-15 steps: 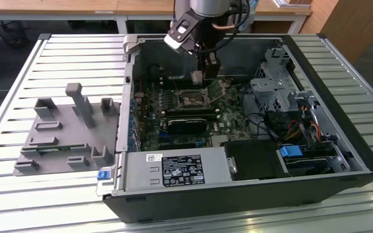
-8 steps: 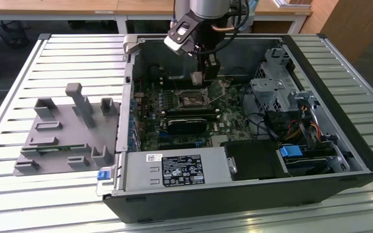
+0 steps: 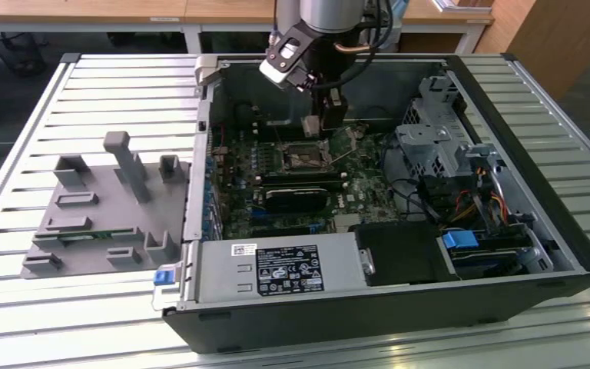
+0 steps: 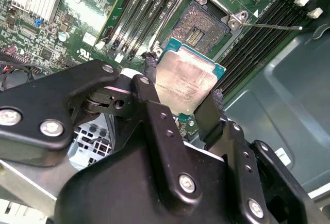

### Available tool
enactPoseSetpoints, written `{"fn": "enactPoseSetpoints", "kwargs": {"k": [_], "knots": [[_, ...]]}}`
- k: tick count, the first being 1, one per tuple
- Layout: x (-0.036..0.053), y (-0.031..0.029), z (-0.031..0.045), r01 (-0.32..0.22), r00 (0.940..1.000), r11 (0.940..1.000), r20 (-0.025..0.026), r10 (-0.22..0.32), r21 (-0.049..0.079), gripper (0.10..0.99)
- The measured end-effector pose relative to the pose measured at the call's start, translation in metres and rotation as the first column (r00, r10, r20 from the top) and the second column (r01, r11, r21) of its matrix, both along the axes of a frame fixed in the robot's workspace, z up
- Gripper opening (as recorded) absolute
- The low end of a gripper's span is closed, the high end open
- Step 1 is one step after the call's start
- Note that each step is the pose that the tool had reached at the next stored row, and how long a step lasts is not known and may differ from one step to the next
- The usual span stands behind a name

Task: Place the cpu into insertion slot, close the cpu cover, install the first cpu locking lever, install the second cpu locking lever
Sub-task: 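Place the cpu into insertion slot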

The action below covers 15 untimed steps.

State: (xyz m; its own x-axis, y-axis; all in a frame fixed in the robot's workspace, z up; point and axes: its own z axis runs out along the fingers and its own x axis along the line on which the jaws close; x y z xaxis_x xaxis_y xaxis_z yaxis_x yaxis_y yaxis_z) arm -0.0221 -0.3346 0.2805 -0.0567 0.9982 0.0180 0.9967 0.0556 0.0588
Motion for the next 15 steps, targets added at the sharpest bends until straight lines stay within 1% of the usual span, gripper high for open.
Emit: {"fn": "enactPoseSetpoints", "kwargs": {"k": [9, 15], "knots": [[0.0000, 0.0008, -0.0058, 0.002, 1.0000, 1.0000, -0.0035, -0.002, 0.000, 0.541], [0.0000, 0.0008, -0.0085, 0.002, 1.0000, 1.0000, -0.0037, -0.002, 0.000, 0.541]]}}
